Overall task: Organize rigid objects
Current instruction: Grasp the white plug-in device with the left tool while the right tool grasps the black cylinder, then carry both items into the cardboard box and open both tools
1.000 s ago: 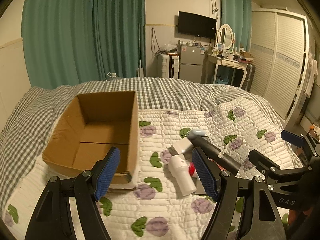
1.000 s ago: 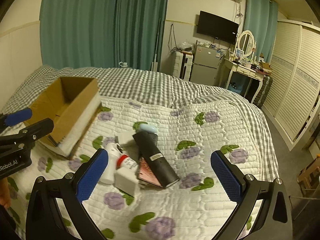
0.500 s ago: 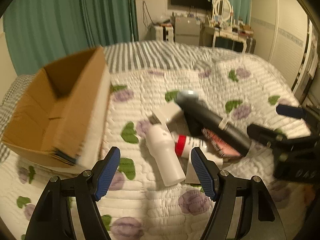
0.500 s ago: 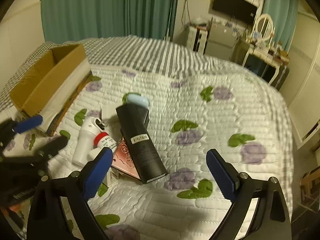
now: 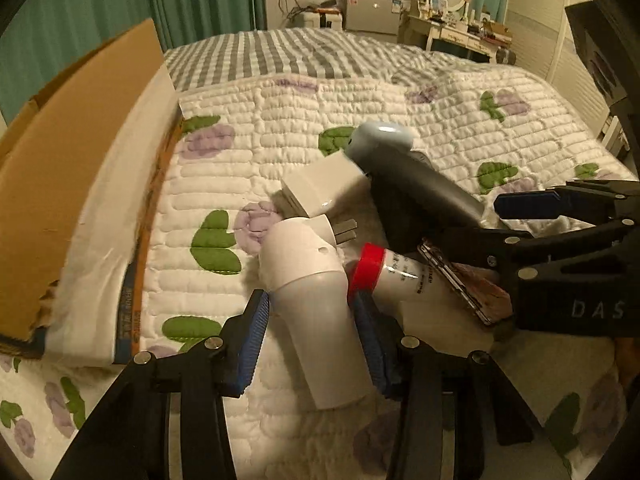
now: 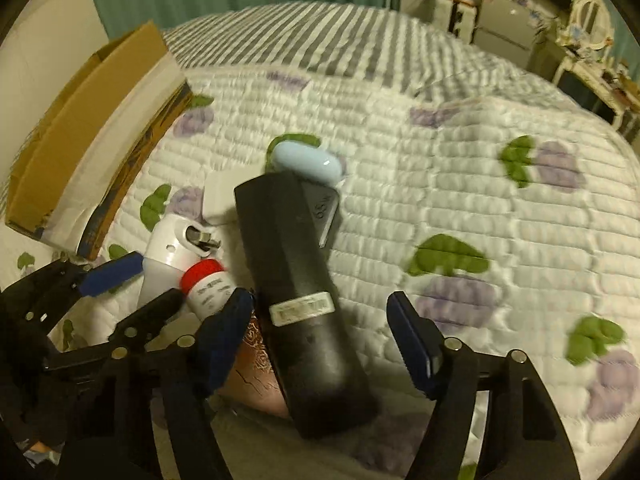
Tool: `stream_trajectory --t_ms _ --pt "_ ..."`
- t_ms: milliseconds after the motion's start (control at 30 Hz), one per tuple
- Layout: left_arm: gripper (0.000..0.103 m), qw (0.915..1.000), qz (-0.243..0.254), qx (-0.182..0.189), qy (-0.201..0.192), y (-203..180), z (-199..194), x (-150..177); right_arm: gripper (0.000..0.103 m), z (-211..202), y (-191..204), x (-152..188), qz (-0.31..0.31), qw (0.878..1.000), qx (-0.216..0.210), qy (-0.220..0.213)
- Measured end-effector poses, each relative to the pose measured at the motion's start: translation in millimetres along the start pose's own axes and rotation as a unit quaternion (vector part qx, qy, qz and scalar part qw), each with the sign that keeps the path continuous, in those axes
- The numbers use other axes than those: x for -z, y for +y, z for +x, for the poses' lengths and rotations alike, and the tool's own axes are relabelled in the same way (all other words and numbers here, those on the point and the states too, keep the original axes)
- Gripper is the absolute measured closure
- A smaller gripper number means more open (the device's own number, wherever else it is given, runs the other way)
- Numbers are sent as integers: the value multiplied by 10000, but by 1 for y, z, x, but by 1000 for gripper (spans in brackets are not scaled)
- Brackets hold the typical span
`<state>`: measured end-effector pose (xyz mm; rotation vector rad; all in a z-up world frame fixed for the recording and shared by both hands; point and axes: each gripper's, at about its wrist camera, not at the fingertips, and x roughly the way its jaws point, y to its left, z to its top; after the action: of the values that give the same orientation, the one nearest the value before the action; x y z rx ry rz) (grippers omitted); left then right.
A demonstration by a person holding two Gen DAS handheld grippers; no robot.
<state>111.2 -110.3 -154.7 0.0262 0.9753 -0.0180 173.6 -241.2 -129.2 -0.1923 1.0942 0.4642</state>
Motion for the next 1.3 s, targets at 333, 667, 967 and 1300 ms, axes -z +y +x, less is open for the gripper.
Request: stream_trajectory --t_ms 333,667,967,1300 --pt "60 9994 -264 80 201 6 17 -1 59 1 -2 0 95 9999 -45 -69" --pt "61 9996 -245 144 -78 12 -19 -3 61 -35 5 6 13 9971 152 -751" --pt "61 9967 -145 243 -767 23 -87 -25 61 -86 27 1 21 9930 301 -1146" --pt "61 9884 -239 66 -1499 94 -174 -57 61 -167 97 -32 -326 9828 361 -1783"
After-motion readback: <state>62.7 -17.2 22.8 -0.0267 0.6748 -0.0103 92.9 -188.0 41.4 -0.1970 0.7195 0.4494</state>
